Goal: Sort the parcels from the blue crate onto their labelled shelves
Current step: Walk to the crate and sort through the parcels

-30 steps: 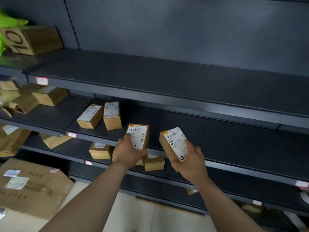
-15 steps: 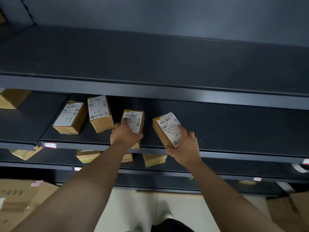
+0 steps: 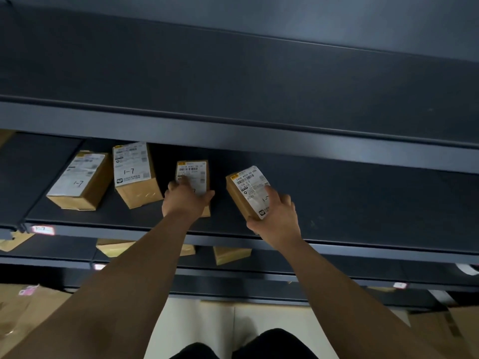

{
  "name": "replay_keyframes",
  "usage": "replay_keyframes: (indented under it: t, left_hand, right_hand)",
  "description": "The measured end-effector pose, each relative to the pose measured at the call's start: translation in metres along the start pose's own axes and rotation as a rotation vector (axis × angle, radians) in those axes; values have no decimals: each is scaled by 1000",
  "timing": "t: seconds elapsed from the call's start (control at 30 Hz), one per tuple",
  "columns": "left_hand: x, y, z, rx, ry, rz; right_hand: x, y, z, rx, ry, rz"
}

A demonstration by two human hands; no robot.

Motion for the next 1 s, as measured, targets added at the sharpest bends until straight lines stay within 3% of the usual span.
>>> replay_keyframes:
  t: [0.2,0.37,0.53,0.8,1.0]
  left_hand:
    - [-7,-3,-7,-46,16,-34]
    - [-27,13,-19,-37,-54,146]
    - [-41,28,-13,-13,-147,219]
    - [-61,50,23,90,-316,184]
    - [-78,53,46,126,-458,107]
  right_hand:
    - [21,-19,-3,14,-1,-24]
    - [37,-35,-5,17,18,-35]
    - [45,-41,-13,28,40,-81]
    - [29,0,-16,-121,277,8]
    - [2,40,2,-153,301,121]
Point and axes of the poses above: each hand's wrist, its own x-axis towards the middle knuckle, its own y-axis out of the back of the hand, z = x × y, the point moved 6 cm from there along x, towards the middle knuckle, and after that the axes turned 13 degrees about z, right-handed, at the moved point
